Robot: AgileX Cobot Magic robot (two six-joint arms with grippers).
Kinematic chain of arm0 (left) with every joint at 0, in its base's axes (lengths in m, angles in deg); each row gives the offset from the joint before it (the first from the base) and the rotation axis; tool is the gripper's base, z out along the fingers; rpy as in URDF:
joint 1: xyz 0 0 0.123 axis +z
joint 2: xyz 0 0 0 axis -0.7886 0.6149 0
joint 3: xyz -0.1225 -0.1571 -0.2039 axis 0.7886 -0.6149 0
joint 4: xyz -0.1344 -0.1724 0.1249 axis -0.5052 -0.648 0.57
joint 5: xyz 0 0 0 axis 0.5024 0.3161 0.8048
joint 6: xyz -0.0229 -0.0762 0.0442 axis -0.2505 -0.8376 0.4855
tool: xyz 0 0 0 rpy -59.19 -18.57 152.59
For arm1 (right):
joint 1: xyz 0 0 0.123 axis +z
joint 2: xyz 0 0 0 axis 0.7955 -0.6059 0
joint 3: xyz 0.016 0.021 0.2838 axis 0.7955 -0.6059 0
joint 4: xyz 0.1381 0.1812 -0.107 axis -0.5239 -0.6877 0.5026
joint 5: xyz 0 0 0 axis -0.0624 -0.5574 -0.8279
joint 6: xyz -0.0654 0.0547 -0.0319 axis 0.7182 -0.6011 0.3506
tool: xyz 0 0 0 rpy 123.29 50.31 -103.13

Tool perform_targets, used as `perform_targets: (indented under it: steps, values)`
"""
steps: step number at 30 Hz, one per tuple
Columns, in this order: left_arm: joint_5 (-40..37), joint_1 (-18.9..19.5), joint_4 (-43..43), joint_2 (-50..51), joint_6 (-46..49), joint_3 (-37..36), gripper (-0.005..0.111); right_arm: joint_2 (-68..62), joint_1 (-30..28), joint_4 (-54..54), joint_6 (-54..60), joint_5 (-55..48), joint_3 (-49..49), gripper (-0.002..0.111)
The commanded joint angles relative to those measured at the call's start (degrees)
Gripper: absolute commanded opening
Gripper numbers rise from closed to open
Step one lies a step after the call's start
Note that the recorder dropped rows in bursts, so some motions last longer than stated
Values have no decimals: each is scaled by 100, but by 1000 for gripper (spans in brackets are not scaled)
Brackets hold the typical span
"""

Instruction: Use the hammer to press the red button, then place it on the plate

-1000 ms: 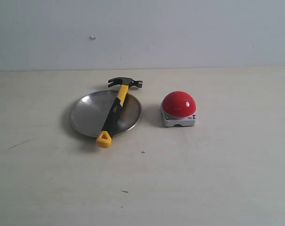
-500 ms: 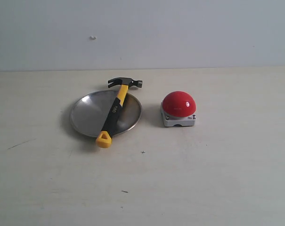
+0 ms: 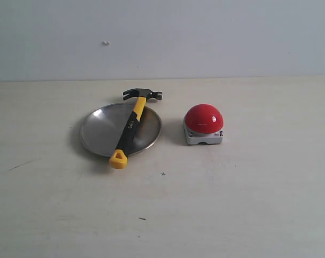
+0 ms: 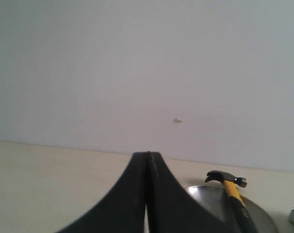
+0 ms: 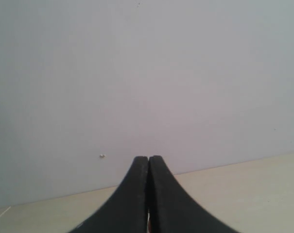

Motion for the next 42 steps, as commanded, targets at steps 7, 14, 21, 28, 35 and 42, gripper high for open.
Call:
perform_targets:
  steps: [7, 14, 21, 28, 35, 42]
  values:
    - [-614, -7, -970, -33, 1298, -21, 0, 21, -30, 5, 5, -15, -31, 0]
    - [-650, -19, -946, -91, 1340, -21, 0, 21, -30, 5, 5, -15, -31, 0]
    - [-1120, 63, -822, -828, 1405, -21, 0, 21, -30, 5, 5, -15, -31, 0]
    - [-2539, 63, -581, -828, 1668, -21, 0, 21, -30, 4, 5, -15, -31, 0]
    - [-2853, 63, -581, -828, 1657, -21, 0, 21, -30, 4, 5, -15, -31, 0]
    - [-2864, 63, -581, -828, 1667, -21, 0, 21, -30, 4, 5, -15, -31, 0]
